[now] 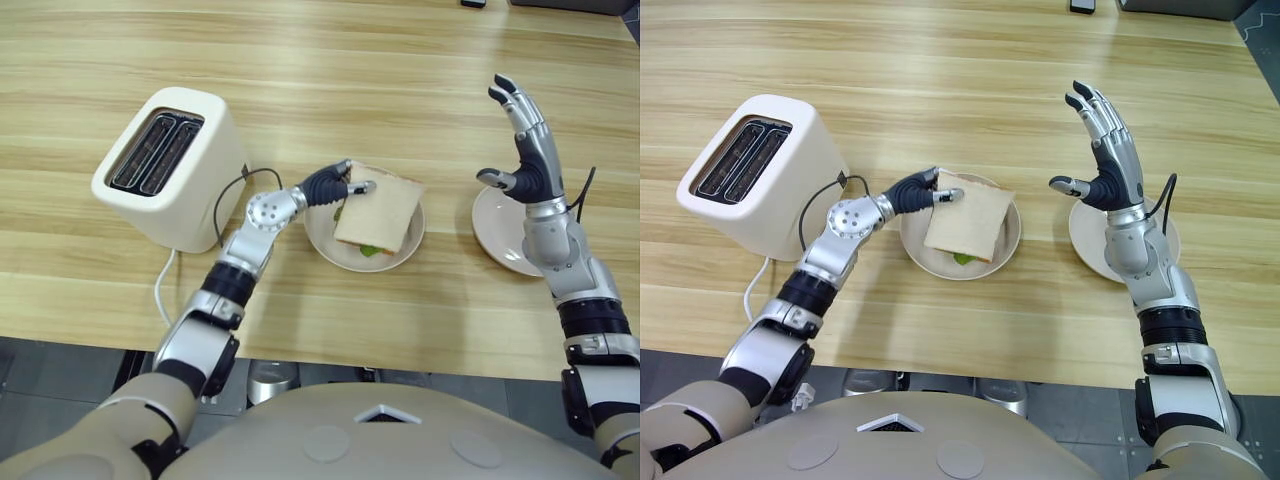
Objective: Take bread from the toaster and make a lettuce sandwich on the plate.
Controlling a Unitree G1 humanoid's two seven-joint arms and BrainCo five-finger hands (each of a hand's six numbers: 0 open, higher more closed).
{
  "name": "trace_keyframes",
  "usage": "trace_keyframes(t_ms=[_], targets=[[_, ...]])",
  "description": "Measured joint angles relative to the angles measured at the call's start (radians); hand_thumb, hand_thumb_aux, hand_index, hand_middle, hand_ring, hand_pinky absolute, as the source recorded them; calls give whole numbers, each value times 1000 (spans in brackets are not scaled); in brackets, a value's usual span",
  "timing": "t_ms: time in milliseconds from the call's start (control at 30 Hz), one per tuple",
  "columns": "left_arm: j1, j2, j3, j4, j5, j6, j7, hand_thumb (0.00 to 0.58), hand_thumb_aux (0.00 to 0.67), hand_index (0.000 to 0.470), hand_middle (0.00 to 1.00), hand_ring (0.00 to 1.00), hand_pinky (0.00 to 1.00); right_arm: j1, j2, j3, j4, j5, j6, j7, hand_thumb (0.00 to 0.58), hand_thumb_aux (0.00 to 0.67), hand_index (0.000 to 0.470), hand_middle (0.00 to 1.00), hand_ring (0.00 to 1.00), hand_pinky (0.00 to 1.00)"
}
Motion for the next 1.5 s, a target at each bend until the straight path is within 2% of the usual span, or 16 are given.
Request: trace_keyframes(t_ms=[233, 467, 733, 1100, 1133, 1167, 1200, 1233, 1267, 1300, 1333, 1367, 1400, 1433, 1500], targets=[[-111, -39, 22, 269, 24, -118, 61, 580, 670, 460, 1000, 1000, 1000, 5, 2, 20, -4, -40, -9, 13, 0, 0, 0, 0, 0, 0], [-201, -56, -15, 459, 158, -199, 186, 580, 670, 460, 1000, 1000, 1000, 47, -30, 84, -86, -134, -56, 50, 0, 0, 0, 0, 0, 0], [-233, -56, -88, 533, 289, -204, 292, 580, 670, 460, 1000, 1000, 1000, 55, -83, 88, -193, -174, -60, 109, 0, 0, 0, 0, 0, 0], [-264, -72, -120, 581, 352, -153, 339, 580, 670, 460, 1000, 1000, 1000, 54, -116, 249, -193, -350, -26, 256, 0, 0, 0, 0, 0, 0], [-266, -75, -120, 583, 353, -150, 338, 580, 670, 460, 878, 878, 878, 52, -118, 253, -192, -349, -24, 259, 0, 0, 0, 0, 0, 0], [-268, -77, -122, 586, 354, -146, 338, 580, 670, 460, 529, 529, 529, 49, -119, 258, -192, -349, -23, 264, 0, 0, 0, 0, 0, 0], [-270, -78, -123, 587, 357, -143, 337, 580, 670, 460, 114, 114, 114, 48, -121, 260, -192, -349, -22, 269, 0, 0, 0, 0, 0, 0], [-275, -79, -133, 588, 365, -138, 335, 580, 670, 460, 8, 8, 8, 46, -126, 266, -190, -349, -19, 276, 0, 0, 0, 0, 0, 0], [-280, -79, -141, 588, 377, -134, 333, 580, 665, 456, 0, 0, 0, 46, -132, 271, -190, -350, -17, 281, 0, 0, 0, 0, 0, 0], [-286, -78, -153, 589, 393, -128, 331, 574, 602, 413, 0, 0, 0, 46, -137, 277, -187, -355, -15, 285, 0, 0, 0, 0, 0, 0], [-293, -78, -171, 589, 407, -120, 328, 528, 470, 323, 0, 0, 0, 46, -139, 280, -183, -362, -10, 291, 0, 0, 0, 0, 0, 0], [-297, -78, -182, 589, 423, -113, 327, 447, 349, 240, 0, 0, 0, 44, -140, 284, -179, -366, -6, 293, 0, 0, 0, 0, 0, 0], [-302, -77, -196, 589, 436, -107, 326, 160, 100, 69, 0, 0, 0, 43, -142, 288, -173, -369, -4, 296, 0, 0, 0, 0, 0, 0], [-307, -73, -220, 588, 462, -99, 326, 0, 0, 0, 0, 0, 0, 40, -144, 296, -166, -371, -3, 300, 0, 0, 0, 0, 0, 0], [-306, -67, -269, 586, 513, -89, 323, 0, 0, 0, 0, 0, 0, 38, -145, 304, -162, -372, -2, 301, 0, 0, 0, 0, 0, 0]])
